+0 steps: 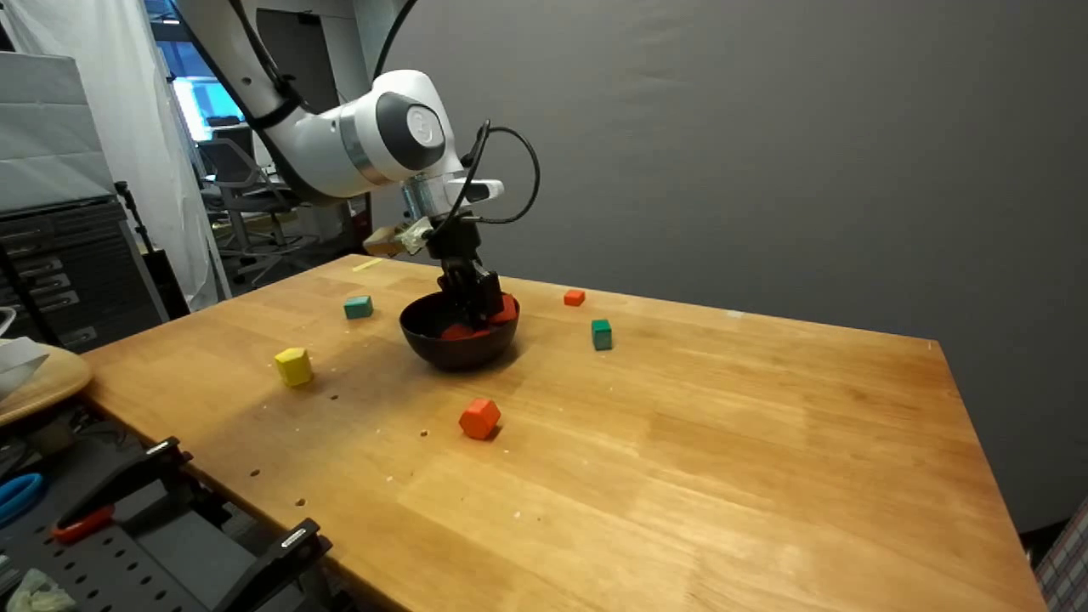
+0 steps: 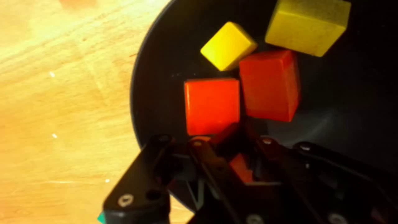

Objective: Remove the blocks from the bowl and put them on the table

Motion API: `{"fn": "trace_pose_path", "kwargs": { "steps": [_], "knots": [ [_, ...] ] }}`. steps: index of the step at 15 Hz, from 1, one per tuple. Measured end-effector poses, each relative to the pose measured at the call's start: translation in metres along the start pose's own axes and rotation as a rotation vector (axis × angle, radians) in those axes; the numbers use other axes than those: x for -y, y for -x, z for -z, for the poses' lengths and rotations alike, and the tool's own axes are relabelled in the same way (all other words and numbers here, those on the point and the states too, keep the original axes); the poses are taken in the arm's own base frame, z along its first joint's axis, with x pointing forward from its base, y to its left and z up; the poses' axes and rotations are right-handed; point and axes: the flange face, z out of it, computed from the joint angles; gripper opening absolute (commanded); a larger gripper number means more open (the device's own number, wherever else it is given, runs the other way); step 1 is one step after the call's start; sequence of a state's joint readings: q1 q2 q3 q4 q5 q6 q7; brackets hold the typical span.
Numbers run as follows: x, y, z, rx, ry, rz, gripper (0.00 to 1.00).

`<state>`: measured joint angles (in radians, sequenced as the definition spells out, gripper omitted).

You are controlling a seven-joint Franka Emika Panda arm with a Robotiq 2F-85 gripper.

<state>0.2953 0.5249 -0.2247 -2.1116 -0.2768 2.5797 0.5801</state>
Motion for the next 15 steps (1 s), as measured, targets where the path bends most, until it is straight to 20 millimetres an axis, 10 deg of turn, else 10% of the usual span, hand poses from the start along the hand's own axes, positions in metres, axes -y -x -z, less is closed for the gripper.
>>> {"fn": "trace_pose_path", "kwargs": {
  "steps": [9, 15],
  "knots": [
    [-0.014, 0.006, 0.045, -0.099, 0.046, 0.010, 0.97],
    [-0.014, 0.008, 0.049, -0.116, 0.005, 0.007, 1.00]
  ]
}}
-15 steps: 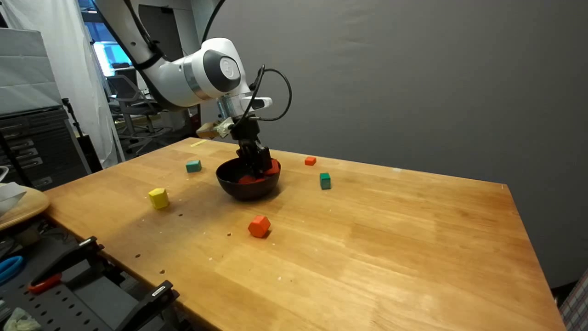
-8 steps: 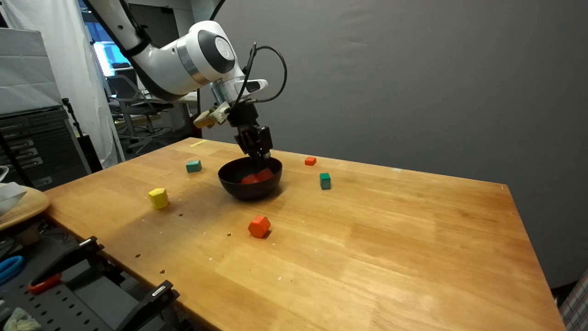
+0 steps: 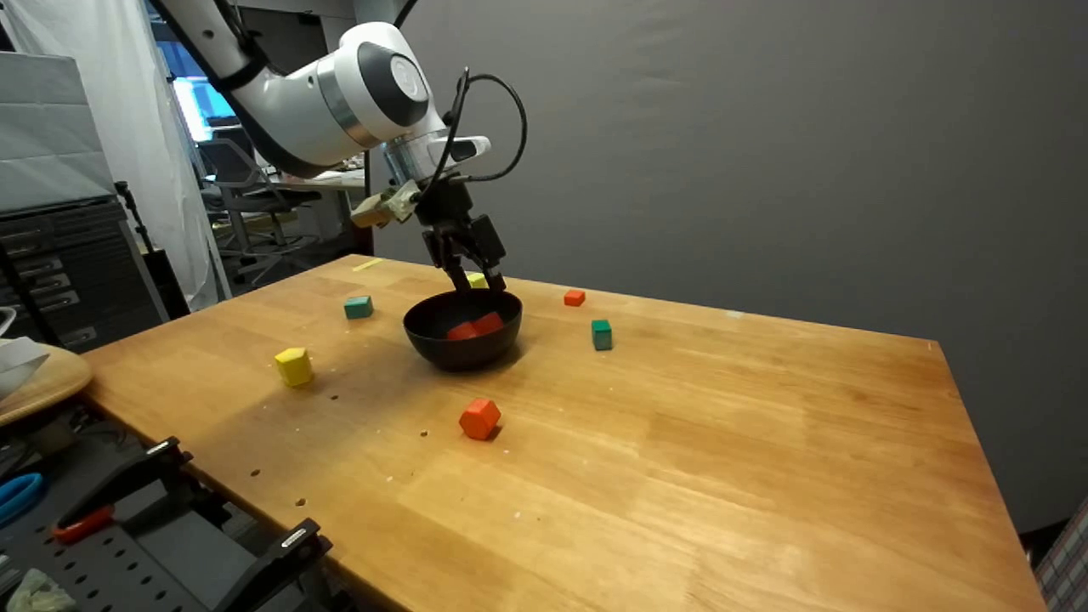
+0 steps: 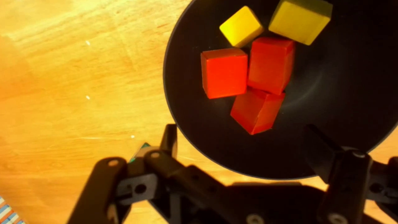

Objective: Remove the blocks from the bowl and put them on the table

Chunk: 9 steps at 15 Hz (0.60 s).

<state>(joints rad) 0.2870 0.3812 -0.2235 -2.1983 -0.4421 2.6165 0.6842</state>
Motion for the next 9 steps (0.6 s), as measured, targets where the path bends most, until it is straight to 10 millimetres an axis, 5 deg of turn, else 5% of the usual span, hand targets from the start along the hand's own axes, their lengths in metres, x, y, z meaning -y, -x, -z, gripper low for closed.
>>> {"fn": "trace_pose_path", "kwargs": {
  "steps": [9],
  "knots": [
    [0.006, -0.004, -0.040, 0.041, -0.087, 0.029, 1.00]
  ]
}}
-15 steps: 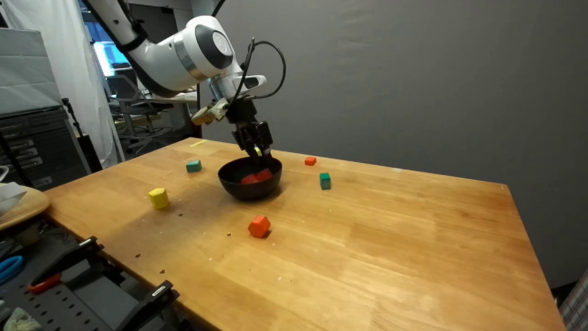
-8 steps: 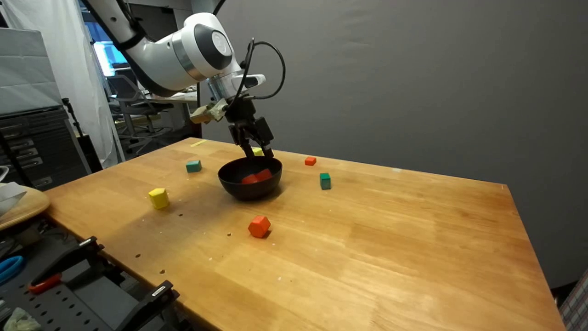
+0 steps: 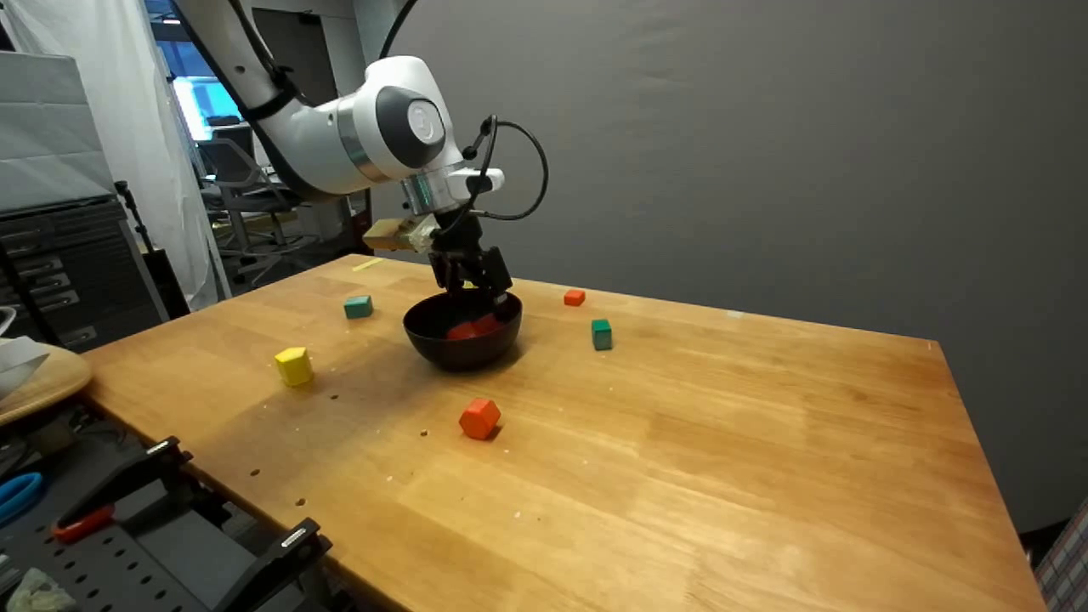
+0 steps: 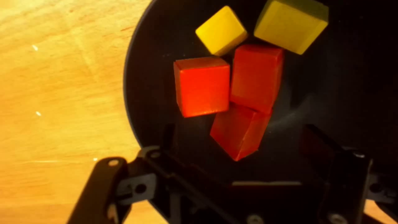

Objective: Remove the blocks from the bowl and put them on the table

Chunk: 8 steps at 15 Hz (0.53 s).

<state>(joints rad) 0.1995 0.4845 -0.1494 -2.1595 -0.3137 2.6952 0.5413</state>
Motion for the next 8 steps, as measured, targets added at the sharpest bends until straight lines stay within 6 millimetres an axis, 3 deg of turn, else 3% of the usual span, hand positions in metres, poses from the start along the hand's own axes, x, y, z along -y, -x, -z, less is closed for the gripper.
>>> {"fn": "trace_pose_path", "kwargs": {
  "steps": [8],
  "knots": [
    [0.010, -0.019, -0.026, 0.041, -0.078, 0.021, 1.00]
  ]
}}
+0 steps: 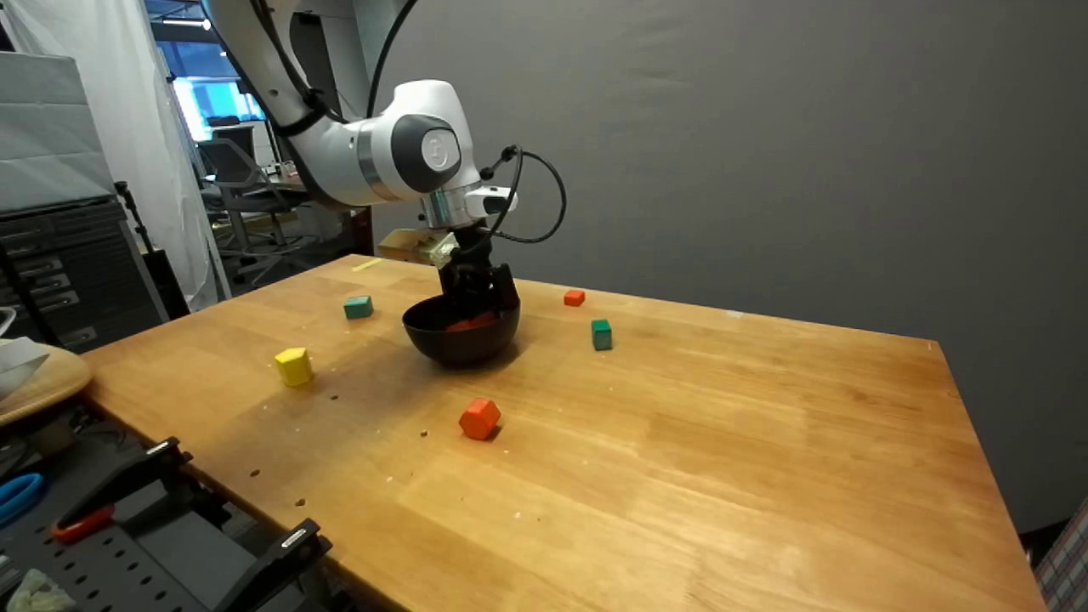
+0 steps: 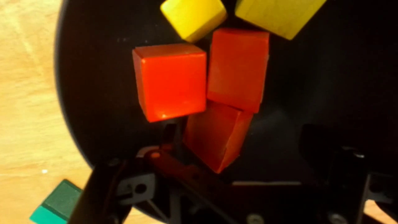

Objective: Remove the blocks from the bowl and put them on the table

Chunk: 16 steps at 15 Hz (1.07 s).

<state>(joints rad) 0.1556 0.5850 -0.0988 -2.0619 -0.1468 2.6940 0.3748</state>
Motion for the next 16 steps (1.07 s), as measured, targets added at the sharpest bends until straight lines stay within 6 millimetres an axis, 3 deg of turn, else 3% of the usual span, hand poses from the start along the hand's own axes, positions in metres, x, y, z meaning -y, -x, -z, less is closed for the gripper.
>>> {"fn": "trace_pose_path", "kwargs": {
  "steps": [6, 7, 8, 14, 16],
  "knots": [
    [-0.007, 0.002, -0.004, 0.027, -0.030, -0.053, 1.00],
    [-0.008, 0.002, -0.005, 0.029, -0.032, -0.061, 0.75],
    [-0.009, 0.003, -0.006, 0.032, -0.034, -0.067, 0.74],
    [-0.009, 0.005, -0.006, 0.028, -0.026, -0.064, 0.26],
    [-0.007, 0.004, -0.002, 0.021, -0.024, -0.058, 0.23]
  ]
}}
